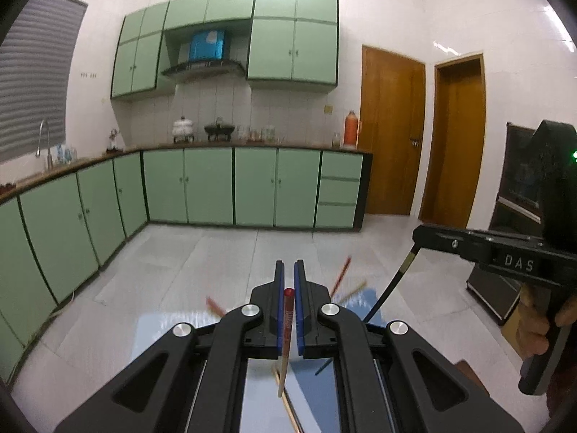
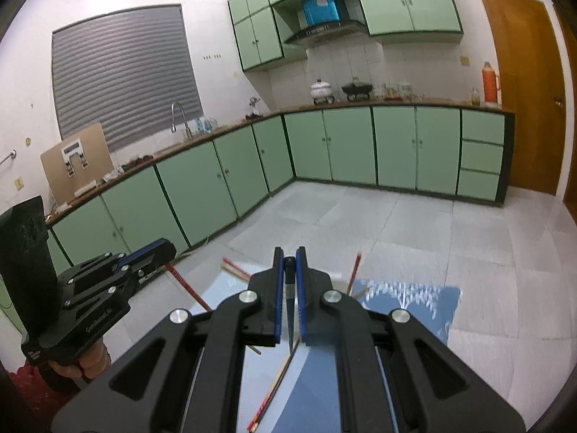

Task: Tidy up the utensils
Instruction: 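Carry both chopsticks over the white holder and lower them in, then open both grippers to release the chopsticks into the holder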

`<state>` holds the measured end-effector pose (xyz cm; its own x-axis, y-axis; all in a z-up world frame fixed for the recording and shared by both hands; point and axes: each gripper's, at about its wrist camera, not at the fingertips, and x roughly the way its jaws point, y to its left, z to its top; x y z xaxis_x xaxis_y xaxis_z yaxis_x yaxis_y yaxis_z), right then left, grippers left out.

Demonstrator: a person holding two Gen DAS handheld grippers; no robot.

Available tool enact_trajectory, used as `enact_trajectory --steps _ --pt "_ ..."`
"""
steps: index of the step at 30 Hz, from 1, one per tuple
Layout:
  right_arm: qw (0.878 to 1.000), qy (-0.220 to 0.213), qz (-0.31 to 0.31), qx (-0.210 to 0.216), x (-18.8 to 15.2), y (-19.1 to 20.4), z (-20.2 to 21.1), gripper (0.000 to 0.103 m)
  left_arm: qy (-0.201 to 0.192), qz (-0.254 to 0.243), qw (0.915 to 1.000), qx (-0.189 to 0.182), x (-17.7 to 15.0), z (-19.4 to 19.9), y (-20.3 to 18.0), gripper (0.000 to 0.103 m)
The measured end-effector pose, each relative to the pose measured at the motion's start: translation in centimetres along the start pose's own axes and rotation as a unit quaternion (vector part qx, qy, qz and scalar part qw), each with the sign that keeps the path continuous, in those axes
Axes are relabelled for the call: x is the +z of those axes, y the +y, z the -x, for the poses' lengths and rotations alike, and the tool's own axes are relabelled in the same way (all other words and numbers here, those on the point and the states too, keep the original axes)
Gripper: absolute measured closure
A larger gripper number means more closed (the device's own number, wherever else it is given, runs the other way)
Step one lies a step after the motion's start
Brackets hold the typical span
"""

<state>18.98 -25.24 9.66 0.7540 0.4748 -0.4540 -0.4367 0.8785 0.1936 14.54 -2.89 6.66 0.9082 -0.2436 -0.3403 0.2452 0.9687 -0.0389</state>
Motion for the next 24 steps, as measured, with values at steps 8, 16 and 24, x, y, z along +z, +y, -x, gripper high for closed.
enact_trajectory --steps 8,16,24 --pt "0.999 -0.032 0.012 -0.012 5.0 -0.8 -0.9 0.097 -0.043 -0.009 0.999 0.003 5.6 -2.4 -0.1 0.098" --pt "0.999 -0.032 0.015 -0.037 6.3 -2.9 -5.6 0.097 -0.06 -0.012 0.998 0.017 7.8 -7.1 0.6 0.098" --pt "0.999 0.011 0.005 -0.042 3.0 -5.0 -11.3 0.097 -0.011 -0.007 0.9995 0.029 4.3 -13.0 1.9 0.098"
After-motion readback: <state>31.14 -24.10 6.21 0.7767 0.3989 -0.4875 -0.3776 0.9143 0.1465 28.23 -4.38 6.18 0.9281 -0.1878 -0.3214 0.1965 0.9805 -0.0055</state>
